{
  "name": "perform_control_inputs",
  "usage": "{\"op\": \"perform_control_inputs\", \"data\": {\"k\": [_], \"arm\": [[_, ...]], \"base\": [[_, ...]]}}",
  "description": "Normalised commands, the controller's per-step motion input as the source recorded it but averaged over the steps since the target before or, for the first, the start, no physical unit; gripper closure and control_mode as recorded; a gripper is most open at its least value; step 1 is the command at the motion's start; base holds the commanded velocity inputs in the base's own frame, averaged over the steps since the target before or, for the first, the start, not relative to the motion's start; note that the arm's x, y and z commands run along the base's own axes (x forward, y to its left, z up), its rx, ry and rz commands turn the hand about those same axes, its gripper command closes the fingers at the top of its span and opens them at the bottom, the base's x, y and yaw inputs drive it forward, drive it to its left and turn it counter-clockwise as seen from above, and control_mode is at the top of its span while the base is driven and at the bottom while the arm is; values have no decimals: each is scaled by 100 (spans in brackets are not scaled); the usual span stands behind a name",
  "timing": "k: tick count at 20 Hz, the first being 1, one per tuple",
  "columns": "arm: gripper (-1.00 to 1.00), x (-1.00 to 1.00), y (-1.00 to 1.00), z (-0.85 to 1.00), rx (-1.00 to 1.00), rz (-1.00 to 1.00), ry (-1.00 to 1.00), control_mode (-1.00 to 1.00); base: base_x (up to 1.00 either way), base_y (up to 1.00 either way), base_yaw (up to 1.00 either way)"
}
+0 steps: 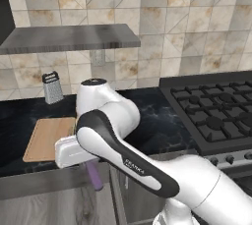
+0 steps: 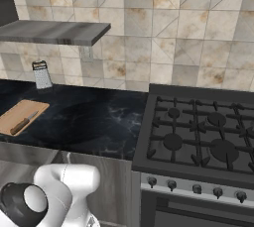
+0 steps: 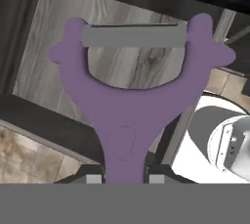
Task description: Open the drawer on the left and place the cutting tools on the cutting board.
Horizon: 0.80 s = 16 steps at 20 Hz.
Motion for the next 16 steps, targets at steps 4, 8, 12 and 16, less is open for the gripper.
{"op": "perform_control_inputs", "data": {"k": [4, 8, 12, 16], "arm": [[100, 80, -18, 53, 0, 0, -6, -100], [100, 93, -7, 11, 0, -6, 0, -100], [100, 100, 0, 0, 0, -11, 2, -100], [100, 90, -2, -3, 0, -15, 0, -100]], "base": [[0, 0, 0], [0, 0, 0], [0, 0, 0], [0, 0, 0]]}}
